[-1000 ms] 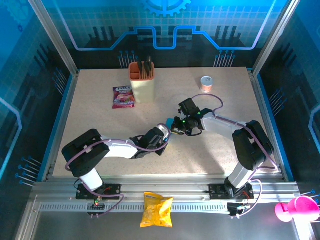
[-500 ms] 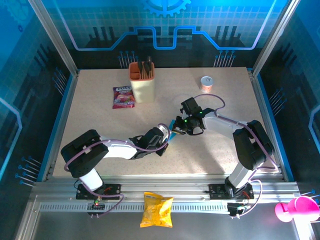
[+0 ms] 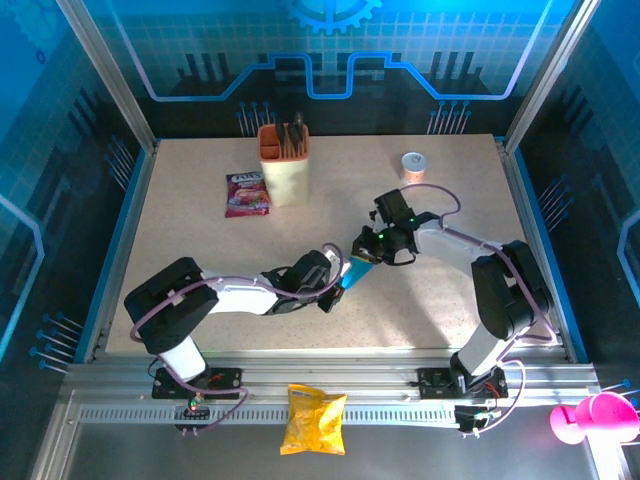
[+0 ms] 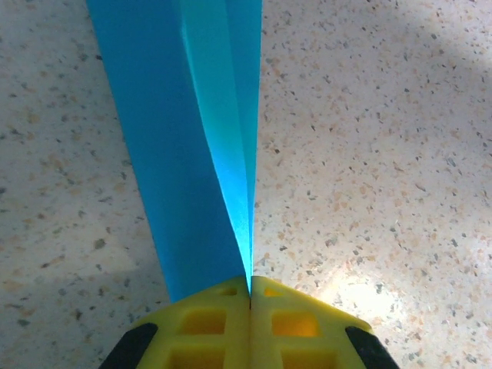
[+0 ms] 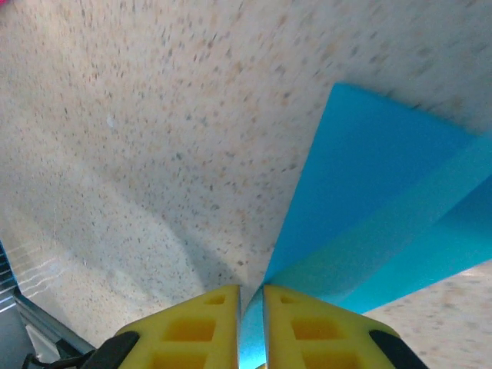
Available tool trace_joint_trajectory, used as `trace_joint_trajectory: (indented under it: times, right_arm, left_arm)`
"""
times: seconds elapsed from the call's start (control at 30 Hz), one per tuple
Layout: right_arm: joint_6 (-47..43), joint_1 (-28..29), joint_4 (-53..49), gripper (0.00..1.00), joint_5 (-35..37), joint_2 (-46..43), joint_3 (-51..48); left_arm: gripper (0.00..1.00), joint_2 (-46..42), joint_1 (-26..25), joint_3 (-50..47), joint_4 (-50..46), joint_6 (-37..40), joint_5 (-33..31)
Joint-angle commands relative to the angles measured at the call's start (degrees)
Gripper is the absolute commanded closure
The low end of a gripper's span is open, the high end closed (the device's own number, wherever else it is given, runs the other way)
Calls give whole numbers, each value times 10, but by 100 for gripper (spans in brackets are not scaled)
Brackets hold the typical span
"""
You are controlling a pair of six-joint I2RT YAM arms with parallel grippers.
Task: Fold a paper plane with a square sheet of paper (pick it up from the middle)
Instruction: Fold the wing for the fifth time at the center of the table.
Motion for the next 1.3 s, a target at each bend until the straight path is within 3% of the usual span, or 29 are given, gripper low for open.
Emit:
trace_joint_trajectory:
  times: [0.0, 0.3, 0.6, 1.27]
  right_arm:
    - [-45, -25, -40, 83, -8, -11, 37]
    - [-130, -22, -97, 89, -51, 88, 124]
    - [-155, 6, -97, 100, -53, 142, 113]
    - [-192, 4, -103, 100, -7, 222, 95]
  left_arm:
    - [100, 14, -2, 13, -24, -14, 31]
    - [100, 18, -2, 24, -45, -8, 33]
    - [100, 19, -3, 40, -70, 5, 30]
    - [100, 41, -4, 90, -132, 51, 39]
